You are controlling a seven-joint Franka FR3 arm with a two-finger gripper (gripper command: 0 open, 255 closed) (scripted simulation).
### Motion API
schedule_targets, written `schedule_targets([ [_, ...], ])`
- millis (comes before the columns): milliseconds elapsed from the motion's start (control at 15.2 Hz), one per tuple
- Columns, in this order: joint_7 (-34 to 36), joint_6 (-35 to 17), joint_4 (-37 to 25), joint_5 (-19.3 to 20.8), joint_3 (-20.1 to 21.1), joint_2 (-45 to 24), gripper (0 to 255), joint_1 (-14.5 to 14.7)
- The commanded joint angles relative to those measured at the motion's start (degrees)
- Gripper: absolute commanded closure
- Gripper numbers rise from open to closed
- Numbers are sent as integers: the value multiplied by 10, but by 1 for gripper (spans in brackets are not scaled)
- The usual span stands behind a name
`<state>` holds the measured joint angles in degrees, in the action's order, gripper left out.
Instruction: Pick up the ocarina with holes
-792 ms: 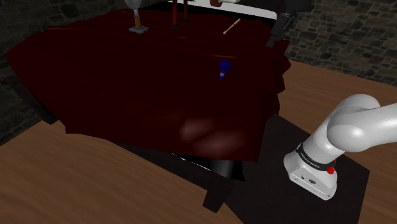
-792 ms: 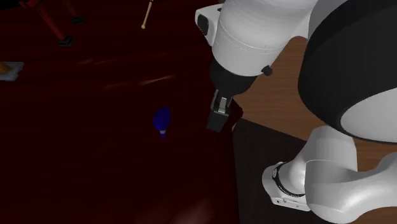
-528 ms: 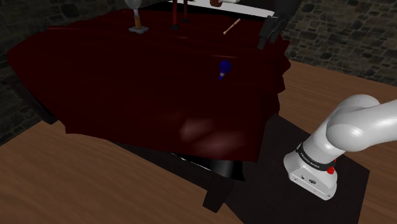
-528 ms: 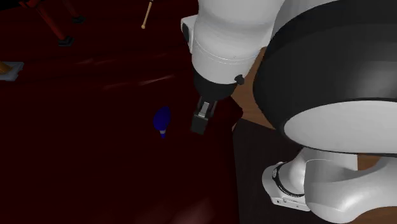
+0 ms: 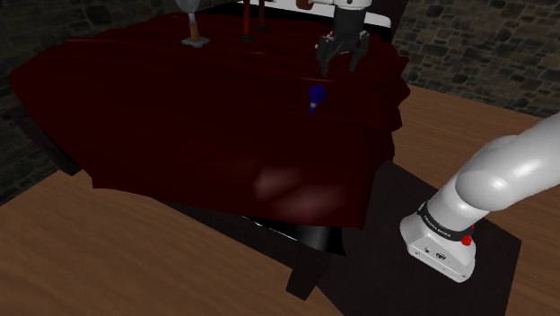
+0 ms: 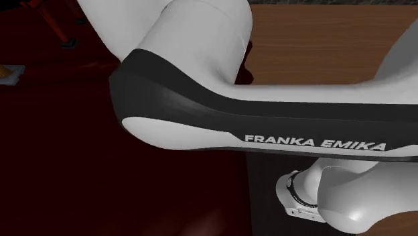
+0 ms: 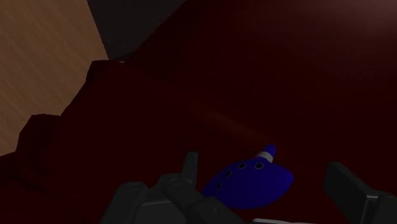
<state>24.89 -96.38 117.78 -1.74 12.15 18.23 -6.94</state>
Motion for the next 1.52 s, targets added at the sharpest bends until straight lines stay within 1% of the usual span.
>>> schedule_targets([
  [0,69,2,-37,8,14,-60,0,-11],
  [198,159,13,-94,21,22,-144,0,-21],
  [264,173,15,-104,23,21,-158,0,-22],
  [726,175,-38,-58,25,21,-165,0,-21],
  [858,175,-42,-54,25,21,-165,0,-21],
  [924,175,-41,-55,25,21,-166,255,-21],
  [1452,175,-41,-56,25,21,-166,255,-21],
])
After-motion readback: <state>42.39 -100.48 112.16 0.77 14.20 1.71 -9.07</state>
